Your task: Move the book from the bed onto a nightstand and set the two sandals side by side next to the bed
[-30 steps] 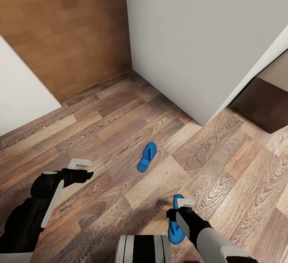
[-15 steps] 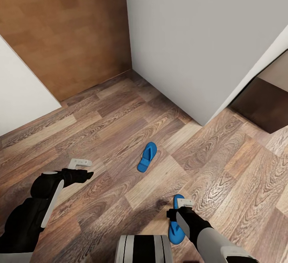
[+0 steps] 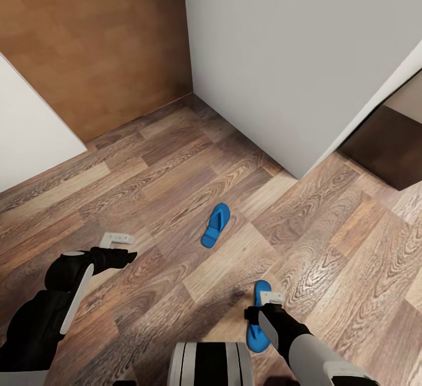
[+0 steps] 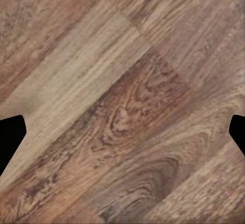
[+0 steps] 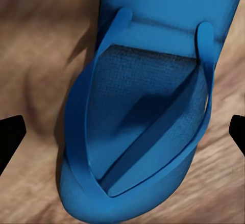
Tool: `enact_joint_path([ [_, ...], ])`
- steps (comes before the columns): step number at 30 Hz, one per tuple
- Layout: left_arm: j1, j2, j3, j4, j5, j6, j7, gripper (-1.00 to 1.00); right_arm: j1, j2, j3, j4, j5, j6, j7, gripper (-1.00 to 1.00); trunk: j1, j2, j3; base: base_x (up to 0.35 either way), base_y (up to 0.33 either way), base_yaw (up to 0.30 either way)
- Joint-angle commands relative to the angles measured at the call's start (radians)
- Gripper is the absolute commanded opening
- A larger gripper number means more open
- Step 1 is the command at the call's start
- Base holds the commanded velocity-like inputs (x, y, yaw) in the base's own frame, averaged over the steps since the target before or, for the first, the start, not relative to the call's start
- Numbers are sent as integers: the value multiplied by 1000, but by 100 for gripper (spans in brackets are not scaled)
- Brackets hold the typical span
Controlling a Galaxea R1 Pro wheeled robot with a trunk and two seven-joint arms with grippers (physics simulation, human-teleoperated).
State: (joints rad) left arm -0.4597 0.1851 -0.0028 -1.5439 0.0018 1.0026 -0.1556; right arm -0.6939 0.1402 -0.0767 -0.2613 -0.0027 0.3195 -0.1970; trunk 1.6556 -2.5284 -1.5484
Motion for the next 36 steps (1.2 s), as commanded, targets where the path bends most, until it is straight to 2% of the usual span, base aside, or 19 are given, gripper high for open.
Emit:
enact_joint_path([
  [1,0,0,0,-1,0,4,-2,100,0,1,-8,-2,0,4,-2,100,0,-1,-5,0,0,0],
  [3,0,0,0,-1,0,4,-2,100,0,1,-8,-2,0,4,-2,100,1,-1,-12,0,0,0],
  [28,0,0,0,-1,0,4,-2,100,0,1,-8,-2,0,4,-2,100,1,-1,-12,0,0,0],
  [33,0,0,0,-1,0,4,-2,100,0,1,-9,-2,0,3,-2,100,3,-2,-32,0,0,0],
  [36,0,0,0,-1,0,4,-2,100,0,1,-9,-2,0,3,-2,100,3,-2,-32,0,0,0],
])
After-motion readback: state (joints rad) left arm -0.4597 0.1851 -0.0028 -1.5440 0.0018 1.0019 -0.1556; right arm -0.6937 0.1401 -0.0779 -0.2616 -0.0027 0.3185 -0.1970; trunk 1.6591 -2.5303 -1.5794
